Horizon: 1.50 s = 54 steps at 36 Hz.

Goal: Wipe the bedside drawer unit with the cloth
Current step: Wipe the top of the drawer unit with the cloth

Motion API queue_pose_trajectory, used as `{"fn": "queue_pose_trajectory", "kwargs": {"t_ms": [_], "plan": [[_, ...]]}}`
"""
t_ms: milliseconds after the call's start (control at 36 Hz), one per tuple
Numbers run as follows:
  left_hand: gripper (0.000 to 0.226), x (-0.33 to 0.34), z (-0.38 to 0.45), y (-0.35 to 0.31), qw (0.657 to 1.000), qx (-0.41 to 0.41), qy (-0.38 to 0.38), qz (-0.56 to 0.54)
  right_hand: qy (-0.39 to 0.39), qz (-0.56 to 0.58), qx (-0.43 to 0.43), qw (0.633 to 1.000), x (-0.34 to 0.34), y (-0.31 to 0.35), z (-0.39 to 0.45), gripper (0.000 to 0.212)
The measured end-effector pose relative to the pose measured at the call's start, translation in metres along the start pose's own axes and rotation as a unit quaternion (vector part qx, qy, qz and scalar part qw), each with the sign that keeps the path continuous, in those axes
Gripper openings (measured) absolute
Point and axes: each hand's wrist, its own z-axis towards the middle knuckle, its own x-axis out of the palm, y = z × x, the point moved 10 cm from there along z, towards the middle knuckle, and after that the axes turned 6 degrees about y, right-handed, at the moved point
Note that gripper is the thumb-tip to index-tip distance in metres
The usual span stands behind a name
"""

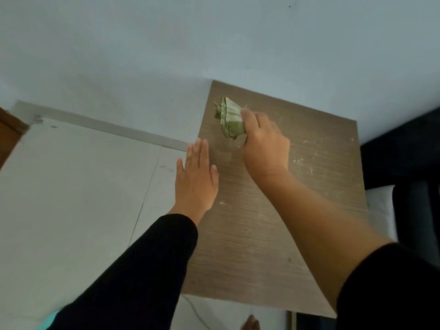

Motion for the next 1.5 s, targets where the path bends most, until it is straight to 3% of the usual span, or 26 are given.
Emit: {"fn": "queue_pose_trajectory", "kwargs": {"t_ms": [167, 500, 833, 972, 1500], "plan": [[0.057, 0.005, 0.039, 0.011, 0.999, -0.026, -0.016, 0.010, 0.016, -0.034, -0.041, 0.998, 0.018, 0.003, 0.052, 0.046], [0.058, 0.010, 0.074, 0.018, 0.995, -0.036, -0.028, -0.093, 0.052, -0.066, -0.039, 0.996, 0.070, -0.009, 0.122, 0.050], [0.068, 0.014, 0.078, 0.019, 0.995, -0.034, -0.035, -0.091, 0.164, 0.001, -0.023, 0.986, 0.146, -0.022, 0.158, 0.046], [0.067, 0.014, 0.078, 0.019, 0.993, -0.035, -0.033, -0.111, 0.168, 0.077, -0.030, 0.982, 0.158, -0.027, 0.169, 0.037], [0.055, 0.013, 0.078, 0.024, 0.962, -0.036, -0.009, -0.270, 0.202, 0.135, -0.039, 0.969, 0.157, -0.018, 0.151, 0.035]]}}
